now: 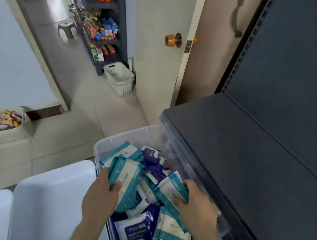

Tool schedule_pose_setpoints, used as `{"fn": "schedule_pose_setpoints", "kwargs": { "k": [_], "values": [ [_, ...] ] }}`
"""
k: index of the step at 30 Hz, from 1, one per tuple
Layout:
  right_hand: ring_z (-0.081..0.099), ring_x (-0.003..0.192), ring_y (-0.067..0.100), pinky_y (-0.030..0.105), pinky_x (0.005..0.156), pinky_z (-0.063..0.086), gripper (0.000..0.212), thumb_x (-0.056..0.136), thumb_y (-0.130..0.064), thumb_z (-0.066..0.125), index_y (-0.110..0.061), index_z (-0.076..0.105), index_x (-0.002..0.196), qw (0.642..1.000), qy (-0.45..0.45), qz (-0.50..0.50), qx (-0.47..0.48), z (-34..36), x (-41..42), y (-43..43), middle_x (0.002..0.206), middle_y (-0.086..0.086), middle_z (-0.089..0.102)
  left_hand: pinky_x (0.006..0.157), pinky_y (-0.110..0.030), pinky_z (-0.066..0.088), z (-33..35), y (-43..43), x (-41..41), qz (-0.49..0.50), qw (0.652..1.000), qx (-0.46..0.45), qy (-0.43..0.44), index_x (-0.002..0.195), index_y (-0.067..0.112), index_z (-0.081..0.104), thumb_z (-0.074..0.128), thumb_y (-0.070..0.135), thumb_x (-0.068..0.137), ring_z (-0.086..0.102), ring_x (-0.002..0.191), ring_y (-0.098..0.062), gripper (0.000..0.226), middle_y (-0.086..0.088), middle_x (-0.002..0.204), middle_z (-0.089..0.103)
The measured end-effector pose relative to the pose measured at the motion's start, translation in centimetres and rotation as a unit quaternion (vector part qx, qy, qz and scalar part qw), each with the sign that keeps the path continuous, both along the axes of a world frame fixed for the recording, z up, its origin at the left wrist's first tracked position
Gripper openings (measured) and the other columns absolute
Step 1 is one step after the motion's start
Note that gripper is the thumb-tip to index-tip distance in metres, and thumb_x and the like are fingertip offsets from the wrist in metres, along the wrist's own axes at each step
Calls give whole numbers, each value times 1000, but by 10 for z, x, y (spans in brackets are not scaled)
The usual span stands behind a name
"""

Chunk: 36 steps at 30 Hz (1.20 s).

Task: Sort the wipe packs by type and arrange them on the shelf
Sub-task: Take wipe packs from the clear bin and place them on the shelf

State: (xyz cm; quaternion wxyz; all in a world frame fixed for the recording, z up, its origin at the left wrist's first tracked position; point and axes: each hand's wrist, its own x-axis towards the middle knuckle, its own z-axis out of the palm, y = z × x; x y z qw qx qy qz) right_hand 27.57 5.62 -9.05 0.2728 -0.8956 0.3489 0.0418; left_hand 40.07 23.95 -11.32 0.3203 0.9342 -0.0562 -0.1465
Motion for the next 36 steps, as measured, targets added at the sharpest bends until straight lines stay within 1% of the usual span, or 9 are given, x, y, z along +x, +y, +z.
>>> {"fn": "schedule_pose_setpoints", "kwargs": {
  "k": [4,9,15,18,22,25,27,31,36],
  "values": [
    [61,98,16,30,70,46,37,92,-39,52,-31,40,125,999,37,11,3,-24,27,5,112,-8,63,67,-34,49,-15,-4,27,-2,1000,15,1,120,19,41,51,23,95,62,89,-27,28,-3,106,63],
    [62,94,16,31,71,50,38,94,-36,51,-28,39,129,996,82,14,37,-49,50,9,109,-6,64,63,-31,43,-34,-21,55,-33,998,57,5,128,22,39,49,22,95,57,80,-24,34,0,97,59],
    [61,96,17,32,74,52,41,95,-34,49,-26,39,134,993,106,10,43,-65,67,11,112,-5,63,63,-33,44,-48,-40,76,-72,991,116,18,125,21,42,52,23,94,62,91,-23,33,-1,102,62],
    [59,102,16,32,78,52,43,94,-35,50,-25,40,135,994,104,18,23,-68,71,12,119,-4,59,75,-36,48,-49,-41,78,-91,989,115,6,129,18,42,55,26,92,56,104,-22,40,-2,113,57],
    [49,117,17,30,91,47,52,94,-33,51,-23,33,141,994,86,56,-34,-62,66,13,135,-2,46,96,-37,43,-43,-34,74,-126,979,145,-62,138,20,37,62,30,88,45,123,-23,56,-2,132,48],
    [43,125,14,28,101,41,53,92,-34,54,-25,36,141,997,27,51,-49,-49,51,13,140,-8,43,101,-35,40,-25,-34,61,-180,970,140,-86,138,21,40,59,33,90,41,127,-21,53,0,138,45],
    [42,127,10,25,104,38,53,90,-36,57,-26,40,140,997,-14,47,-64,-37,37,12,139,-11,45,99,-34,41,-9,-38,49,-241,956,148,-77,136,22,42,56,37,92,44,124,-19,48,2,136,46],
    [52,119,11,24,96,42,50,83,-32,66,-26,54,130,992,-64,48,-102,-8,0,5,127,-12,57,86,-35,48,22,-55,25,-359,906,208,-81,132,23,45,53,45,92,52,113,-18,46,2,122,53],
    [65,95,19,33,77,55,49,65,-21,82,-21,67,111,985,-96,-14,-146,26,-70,-22,106,-6,69,87,-37,48,61,-91,-15,-418,875,184,-160,134,26,44,53,46,93,52,117,-20,46,4,130,52]
  ]
}}
